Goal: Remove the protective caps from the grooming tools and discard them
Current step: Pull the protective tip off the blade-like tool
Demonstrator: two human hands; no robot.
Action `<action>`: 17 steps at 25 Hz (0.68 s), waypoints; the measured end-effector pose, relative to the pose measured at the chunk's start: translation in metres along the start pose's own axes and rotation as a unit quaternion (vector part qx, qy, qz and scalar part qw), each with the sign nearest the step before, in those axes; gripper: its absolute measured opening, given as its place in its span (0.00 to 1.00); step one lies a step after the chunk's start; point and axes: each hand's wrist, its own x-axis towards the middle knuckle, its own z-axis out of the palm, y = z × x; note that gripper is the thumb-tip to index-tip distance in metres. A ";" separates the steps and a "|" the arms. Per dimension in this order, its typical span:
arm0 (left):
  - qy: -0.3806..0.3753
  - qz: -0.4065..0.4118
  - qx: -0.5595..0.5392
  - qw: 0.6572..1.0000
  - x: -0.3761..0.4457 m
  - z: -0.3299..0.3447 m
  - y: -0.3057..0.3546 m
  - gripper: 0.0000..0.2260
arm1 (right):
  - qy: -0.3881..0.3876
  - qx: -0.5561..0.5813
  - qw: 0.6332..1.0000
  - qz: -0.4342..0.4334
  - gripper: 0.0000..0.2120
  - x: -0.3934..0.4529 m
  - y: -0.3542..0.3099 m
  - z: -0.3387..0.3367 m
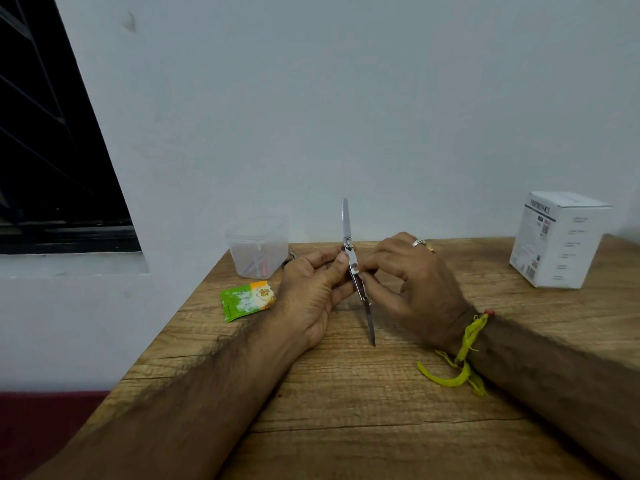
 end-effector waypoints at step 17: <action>0.018 0.019 0.010 1.000 0.003 -0.002 -0.002 0.05 | -0.006 0.019 1.000 -0.007 0.03 -0.001 -0.003 -0.002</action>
